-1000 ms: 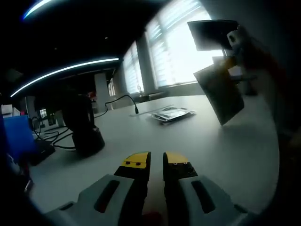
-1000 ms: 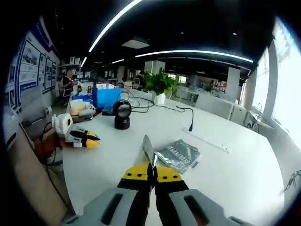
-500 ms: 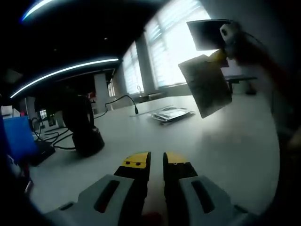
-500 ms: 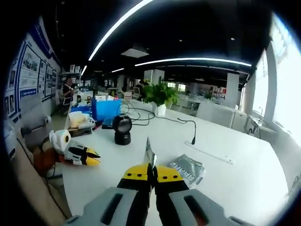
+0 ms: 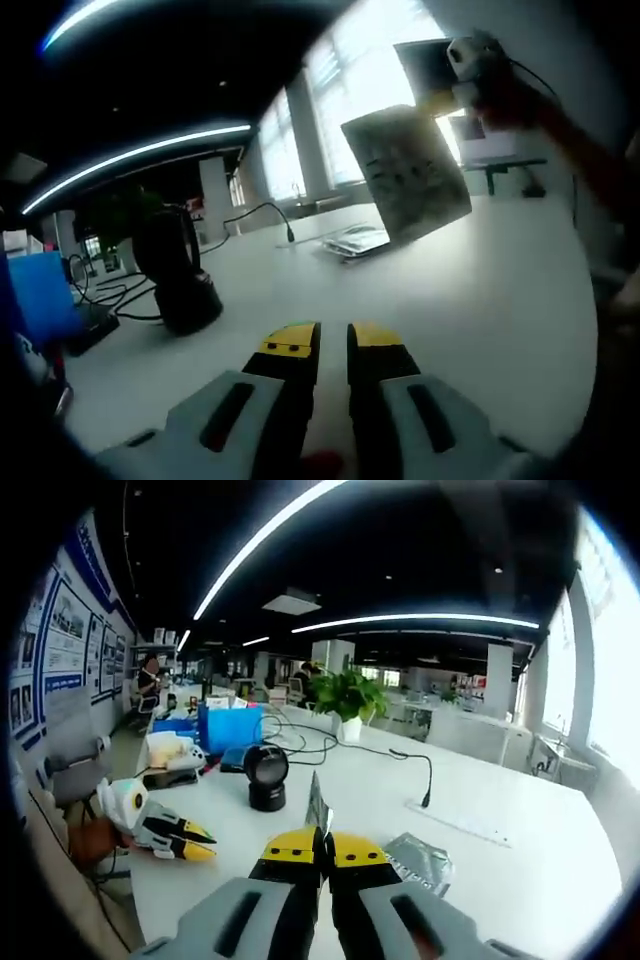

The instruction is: Clip sheet goods on table flip sheet goods clip sheet goods scan sheet goods put sheet goods back to table

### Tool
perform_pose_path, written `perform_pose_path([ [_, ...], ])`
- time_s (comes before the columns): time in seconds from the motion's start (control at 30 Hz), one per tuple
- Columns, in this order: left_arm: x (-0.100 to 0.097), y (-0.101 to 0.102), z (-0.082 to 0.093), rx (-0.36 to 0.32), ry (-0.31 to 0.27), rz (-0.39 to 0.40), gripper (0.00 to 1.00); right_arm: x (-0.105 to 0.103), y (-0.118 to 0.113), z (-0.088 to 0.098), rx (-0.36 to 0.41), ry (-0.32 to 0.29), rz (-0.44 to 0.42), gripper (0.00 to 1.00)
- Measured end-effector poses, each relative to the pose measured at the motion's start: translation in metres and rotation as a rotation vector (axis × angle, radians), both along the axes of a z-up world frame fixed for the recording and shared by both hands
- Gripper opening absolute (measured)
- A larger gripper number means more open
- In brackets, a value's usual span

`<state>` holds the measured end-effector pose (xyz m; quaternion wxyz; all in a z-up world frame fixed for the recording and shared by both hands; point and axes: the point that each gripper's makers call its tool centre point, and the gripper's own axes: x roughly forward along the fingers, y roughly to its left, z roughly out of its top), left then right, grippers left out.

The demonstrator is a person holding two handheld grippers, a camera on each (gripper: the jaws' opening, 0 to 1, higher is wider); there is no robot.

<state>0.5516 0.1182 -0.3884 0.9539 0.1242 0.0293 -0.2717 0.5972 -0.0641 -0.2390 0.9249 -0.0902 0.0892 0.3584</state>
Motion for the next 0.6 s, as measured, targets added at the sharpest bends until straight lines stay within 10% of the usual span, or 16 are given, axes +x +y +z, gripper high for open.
perform_pose_path([
  [0.6, 0.0, -0.002, 0.0, -0.002, -0.004, -0.011, 0.04, 0.03, 0.028, 0.002, 0.023, -0.028, -0.046, 0.0],
])
